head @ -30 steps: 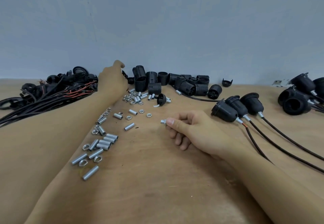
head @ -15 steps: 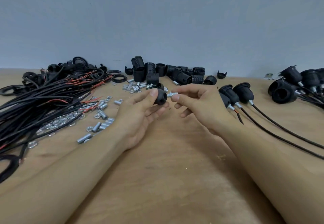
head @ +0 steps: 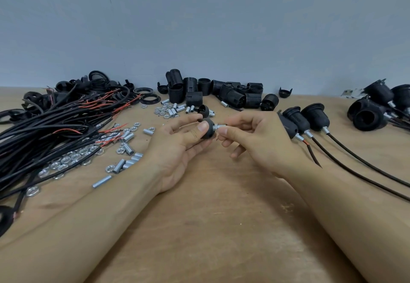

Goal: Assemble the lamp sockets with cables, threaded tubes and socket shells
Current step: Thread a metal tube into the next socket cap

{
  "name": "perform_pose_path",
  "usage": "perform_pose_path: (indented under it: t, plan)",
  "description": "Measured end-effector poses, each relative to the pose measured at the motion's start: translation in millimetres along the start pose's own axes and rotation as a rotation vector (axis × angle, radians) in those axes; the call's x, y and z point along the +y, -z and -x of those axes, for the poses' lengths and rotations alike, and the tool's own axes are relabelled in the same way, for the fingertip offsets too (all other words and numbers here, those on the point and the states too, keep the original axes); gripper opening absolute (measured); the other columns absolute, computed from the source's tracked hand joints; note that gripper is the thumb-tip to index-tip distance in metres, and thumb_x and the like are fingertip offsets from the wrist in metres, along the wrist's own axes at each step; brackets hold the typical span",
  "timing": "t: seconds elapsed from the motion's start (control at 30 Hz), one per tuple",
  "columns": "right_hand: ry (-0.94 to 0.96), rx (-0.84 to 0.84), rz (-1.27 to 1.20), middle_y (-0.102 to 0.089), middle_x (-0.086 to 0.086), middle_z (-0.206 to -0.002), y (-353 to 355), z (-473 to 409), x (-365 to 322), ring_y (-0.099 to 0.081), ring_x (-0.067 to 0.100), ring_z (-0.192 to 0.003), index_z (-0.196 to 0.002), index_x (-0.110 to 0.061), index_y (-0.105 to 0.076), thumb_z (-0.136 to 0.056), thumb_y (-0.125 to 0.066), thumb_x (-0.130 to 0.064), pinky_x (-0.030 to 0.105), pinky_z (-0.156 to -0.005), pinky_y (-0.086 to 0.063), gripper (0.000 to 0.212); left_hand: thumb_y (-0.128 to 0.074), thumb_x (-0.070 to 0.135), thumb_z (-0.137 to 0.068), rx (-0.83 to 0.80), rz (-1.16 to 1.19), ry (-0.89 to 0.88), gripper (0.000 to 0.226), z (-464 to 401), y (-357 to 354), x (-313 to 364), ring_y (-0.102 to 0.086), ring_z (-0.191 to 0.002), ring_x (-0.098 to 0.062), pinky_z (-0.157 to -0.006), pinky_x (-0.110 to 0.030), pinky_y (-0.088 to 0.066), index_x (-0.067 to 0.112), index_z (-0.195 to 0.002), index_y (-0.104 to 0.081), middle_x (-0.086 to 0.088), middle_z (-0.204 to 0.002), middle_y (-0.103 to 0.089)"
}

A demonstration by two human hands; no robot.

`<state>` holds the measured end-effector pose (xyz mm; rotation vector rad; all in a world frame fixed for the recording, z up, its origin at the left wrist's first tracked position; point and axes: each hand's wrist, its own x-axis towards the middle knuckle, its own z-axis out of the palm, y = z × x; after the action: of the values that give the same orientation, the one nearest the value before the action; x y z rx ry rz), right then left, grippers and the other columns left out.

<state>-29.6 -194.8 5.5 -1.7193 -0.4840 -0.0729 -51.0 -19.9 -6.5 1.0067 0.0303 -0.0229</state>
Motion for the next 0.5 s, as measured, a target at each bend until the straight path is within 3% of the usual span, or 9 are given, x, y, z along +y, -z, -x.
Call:
perform_pose_path:
  t: [0.17,0.5]
  plan:
    - [-0.013,-0.031,-0.017,-0.071,0.016,-0.076,0.9,0.7,1.1,-0.067,0.02,-0.065,-0.089,-0.012,-0.073,-0.088,-0.07,-0.009,0.026,-0.048,-0.054,0.004,-0.071,0.003,-0.068,-0.045,0.003,-0.025,0.045,0.3,2.3,0.7,-0.073,-0.09,-0.022,-0.081,-0.031,-0.06,0.002,-0.112,-0.064,-0.013,-0.095,-0.074]
    - [0.003,-0.112,0.002,-0.069,0.011,-0.07,2.4,-0.3,4.0,-0.065,0.02,-0.056,-0.085,-0.01,-0.065,-0.093,-0.064,-0.017,0.028,-0.046,-0.053,0.01,-0.074,0.003,-0.066,-0.056,-0.087,-0.089,0.045,2.4,3.7,1.5,-0.073,-0.092,-0.022,-0.08,-0.032,-0.059,0.002,-0.11,-0.064,-0.013,-0.095,-0.073]
